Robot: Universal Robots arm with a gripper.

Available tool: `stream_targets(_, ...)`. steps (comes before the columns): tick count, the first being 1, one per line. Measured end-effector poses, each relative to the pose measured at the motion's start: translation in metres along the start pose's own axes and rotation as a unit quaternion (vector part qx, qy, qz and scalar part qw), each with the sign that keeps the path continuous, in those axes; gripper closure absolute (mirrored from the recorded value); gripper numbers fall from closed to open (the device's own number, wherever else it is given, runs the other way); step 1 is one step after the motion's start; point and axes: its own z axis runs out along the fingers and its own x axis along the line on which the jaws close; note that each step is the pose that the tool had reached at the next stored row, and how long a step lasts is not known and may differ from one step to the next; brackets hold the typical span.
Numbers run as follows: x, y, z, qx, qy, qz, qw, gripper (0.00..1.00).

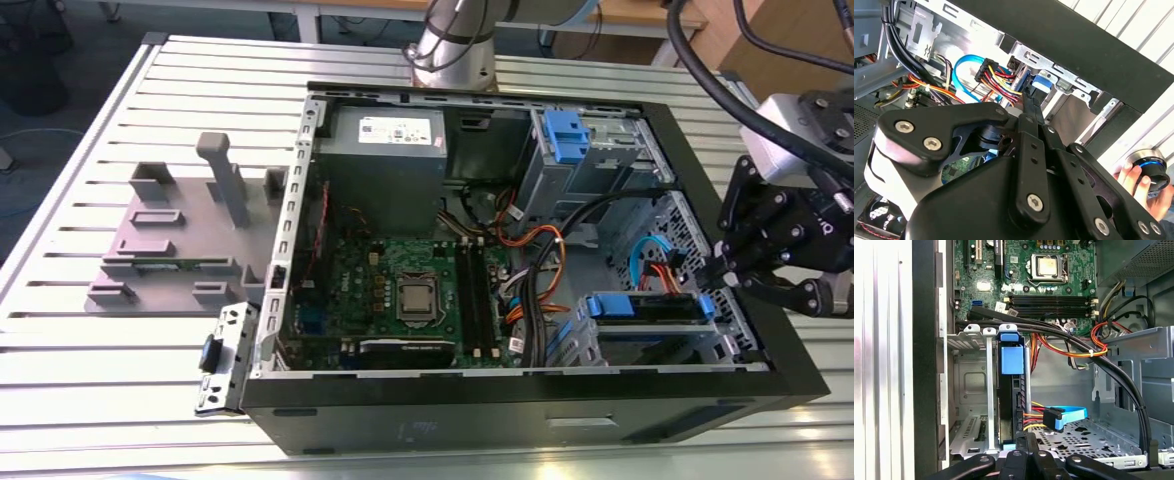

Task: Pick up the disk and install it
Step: 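Insert the first disk wire, then insert the second disk wire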

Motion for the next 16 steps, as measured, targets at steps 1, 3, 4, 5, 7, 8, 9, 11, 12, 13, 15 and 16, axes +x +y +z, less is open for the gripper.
stream_targets(1, 0.0, 0.0, 0.0, 0.0, 0.0, 0.0, 1.0, 0.89)
stream_targets(3, 0.0, 0.0, 0.0, 0.0, 0.0, 0.0, 1.0, 0.89)
stream_targets(4, 0.0, 0.0, 0.0, 0.0, 0.0, 0.0, 1.0, 0.89)
stream_targets(5, 0.0, 0.0, -0.0001, 0.0, 0.0, 0.0, 1.0, 0.89)
stream_targets(7, 0.0, 0.0, -0.0001, 0.0, 0.0, 0.0, 1.0, 0.89)
stream_targets(8, 0.0, 0.0, -0.0001, 0.0, 0.0, 0.0, 1.0, 0.89)
stream_targets(9, 0.0, 0.0, -0.0001, 0.0, 0.0, 0.0, 1.0, 0.89)
stream_targets(11, 0.0, 0.0, -0.0001, 0.0, 0.0, 0.0, 1.0, 0.83)
stream_targets(12, 0.0, 0.0, -0.0002, 0.0, 0.0, 0.0, 1.0, 0.83)
stream_targets(13, 0.0, 0.0, -0.0002, 0.0, 0.0, 0.0, 1.0, 0.77)
stream_targets(15, 0.0, 0.0, -0.0002, 0.0, 0.0, 0.0, 1.0, 0.71)
stream_targets(16, 0.0, 0.0, -0.0002, 0.0, 0.0, 0.0, 1.0, 0.65)
